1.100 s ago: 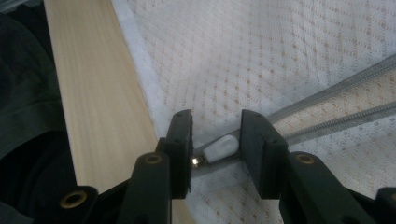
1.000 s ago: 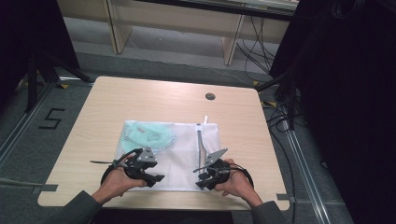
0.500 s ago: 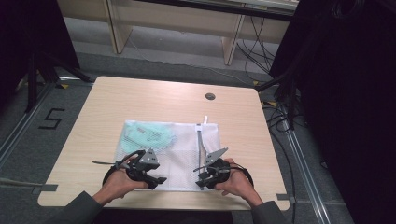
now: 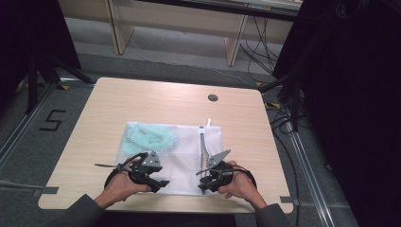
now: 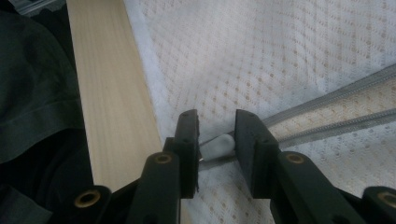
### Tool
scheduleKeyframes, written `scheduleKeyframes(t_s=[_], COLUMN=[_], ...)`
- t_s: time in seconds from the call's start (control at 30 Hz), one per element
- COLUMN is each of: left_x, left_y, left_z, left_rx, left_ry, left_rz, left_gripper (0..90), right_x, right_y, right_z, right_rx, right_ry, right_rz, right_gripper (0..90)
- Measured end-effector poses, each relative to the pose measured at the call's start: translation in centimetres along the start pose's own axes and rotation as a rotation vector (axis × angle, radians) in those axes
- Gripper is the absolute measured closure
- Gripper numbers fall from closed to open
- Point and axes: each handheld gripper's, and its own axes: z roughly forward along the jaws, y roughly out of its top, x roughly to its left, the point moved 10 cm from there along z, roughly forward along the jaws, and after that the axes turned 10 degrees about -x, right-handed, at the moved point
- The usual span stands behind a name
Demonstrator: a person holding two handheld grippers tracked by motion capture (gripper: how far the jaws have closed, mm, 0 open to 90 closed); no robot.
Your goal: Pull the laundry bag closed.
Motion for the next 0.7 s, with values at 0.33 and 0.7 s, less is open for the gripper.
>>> scheduleKeyframes(t_s=[0.33, 0.7], left_x=[-0.23, -0.03], left_y=[-0.02, -0.28], left_z=[0.05, -0.22], left_rx=[0.008, 0.047], left_ry=[-0.009, -0.014], left_rz=[0.007, 0.046], left_gripper=[40.1, 39.8], right_x=[0.87, 0.47], right_y=[-0.1, -0.55], right_z=[-0.11, -0.46], right_rx=[0.021, 0.042], right_ry=[0.045, 0.048], right_rz=[-0.018, -0.081], right_gripper=[79.3, 86.1])
